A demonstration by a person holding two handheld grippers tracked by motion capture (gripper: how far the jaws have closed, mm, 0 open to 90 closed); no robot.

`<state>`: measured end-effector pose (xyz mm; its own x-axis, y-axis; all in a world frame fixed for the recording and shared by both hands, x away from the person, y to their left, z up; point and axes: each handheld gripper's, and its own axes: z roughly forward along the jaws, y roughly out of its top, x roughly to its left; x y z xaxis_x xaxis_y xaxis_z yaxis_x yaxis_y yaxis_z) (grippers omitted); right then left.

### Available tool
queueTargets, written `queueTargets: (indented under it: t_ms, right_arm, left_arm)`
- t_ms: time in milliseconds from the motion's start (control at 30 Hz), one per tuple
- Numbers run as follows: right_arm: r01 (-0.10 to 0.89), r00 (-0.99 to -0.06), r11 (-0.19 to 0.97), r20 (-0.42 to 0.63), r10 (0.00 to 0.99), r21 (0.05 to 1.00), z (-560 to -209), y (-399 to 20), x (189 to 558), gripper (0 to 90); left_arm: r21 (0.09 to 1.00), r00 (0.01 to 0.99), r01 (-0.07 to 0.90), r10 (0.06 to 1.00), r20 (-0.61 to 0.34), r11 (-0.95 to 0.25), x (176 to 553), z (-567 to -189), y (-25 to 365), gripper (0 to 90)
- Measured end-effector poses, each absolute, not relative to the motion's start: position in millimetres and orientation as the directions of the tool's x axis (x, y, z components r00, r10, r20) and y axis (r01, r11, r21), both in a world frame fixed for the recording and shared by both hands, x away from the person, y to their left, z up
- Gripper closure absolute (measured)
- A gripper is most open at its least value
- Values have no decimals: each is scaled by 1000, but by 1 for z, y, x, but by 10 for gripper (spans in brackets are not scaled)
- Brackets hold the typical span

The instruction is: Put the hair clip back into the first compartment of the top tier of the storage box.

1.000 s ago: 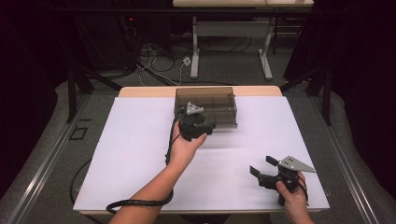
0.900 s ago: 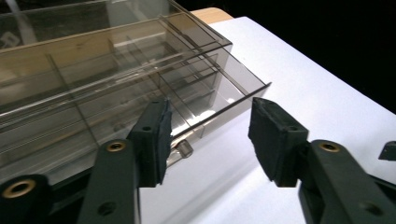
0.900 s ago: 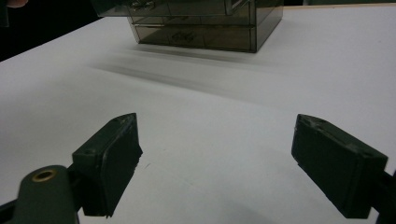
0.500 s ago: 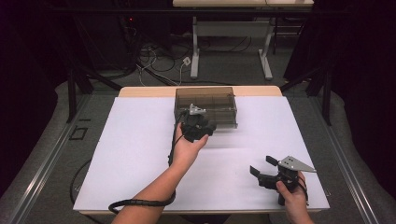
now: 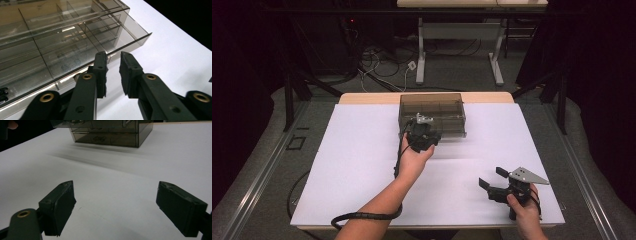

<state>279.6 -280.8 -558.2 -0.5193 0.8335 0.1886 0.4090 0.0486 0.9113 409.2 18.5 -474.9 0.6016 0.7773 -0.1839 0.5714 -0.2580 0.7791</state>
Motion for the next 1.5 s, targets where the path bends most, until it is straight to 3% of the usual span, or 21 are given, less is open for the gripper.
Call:
queueTargets:
  t_ms: [467,1500]
  right_arm:
    - [410,-524,58,184,831,910,-559,-280,281,148]
    - [412,-523,53,188,832,910,-559,-280,281,149]
  left_arm:
    - [765,568,590,806,-167,-257,411,-480,21,893]
    - [768,543,598,821,-175,-231,419,-489,28,900]
